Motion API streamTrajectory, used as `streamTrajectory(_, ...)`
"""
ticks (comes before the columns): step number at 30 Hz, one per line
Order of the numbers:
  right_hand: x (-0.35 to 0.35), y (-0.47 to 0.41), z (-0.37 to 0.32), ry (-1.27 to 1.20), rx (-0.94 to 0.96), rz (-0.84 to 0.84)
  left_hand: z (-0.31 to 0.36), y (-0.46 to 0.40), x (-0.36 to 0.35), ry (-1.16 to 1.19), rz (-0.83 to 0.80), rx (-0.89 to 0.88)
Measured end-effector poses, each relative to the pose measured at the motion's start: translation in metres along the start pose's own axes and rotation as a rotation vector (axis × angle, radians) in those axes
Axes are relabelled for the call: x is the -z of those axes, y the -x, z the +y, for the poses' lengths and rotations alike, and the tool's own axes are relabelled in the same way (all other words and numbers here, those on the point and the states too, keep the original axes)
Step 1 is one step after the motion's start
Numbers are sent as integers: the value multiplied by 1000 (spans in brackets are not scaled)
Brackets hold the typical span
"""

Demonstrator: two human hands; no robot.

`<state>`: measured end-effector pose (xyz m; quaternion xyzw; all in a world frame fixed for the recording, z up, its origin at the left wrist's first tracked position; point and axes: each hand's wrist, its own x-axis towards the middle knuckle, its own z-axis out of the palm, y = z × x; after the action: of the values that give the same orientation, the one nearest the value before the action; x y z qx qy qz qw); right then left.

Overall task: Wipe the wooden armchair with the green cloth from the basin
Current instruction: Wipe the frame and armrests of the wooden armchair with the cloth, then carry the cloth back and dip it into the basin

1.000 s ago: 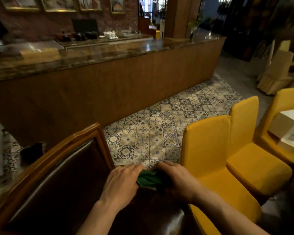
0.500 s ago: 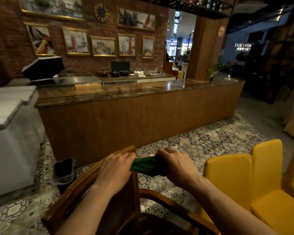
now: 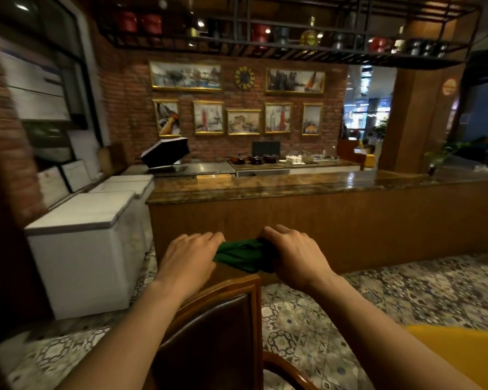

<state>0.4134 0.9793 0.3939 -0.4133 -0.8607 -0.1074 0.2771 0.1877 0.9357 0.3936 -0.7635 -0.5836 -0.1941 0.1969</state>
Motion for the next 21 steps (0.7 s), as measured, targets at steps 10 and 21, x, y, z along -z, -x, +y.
streamTrajectory(10,4,-66,-87,-258,323,49,-45,70,97,-319,-7,298)
streamTrajectory(21,44,-58,-361,-527,704,55,-86,292,278,-654,-38,721)
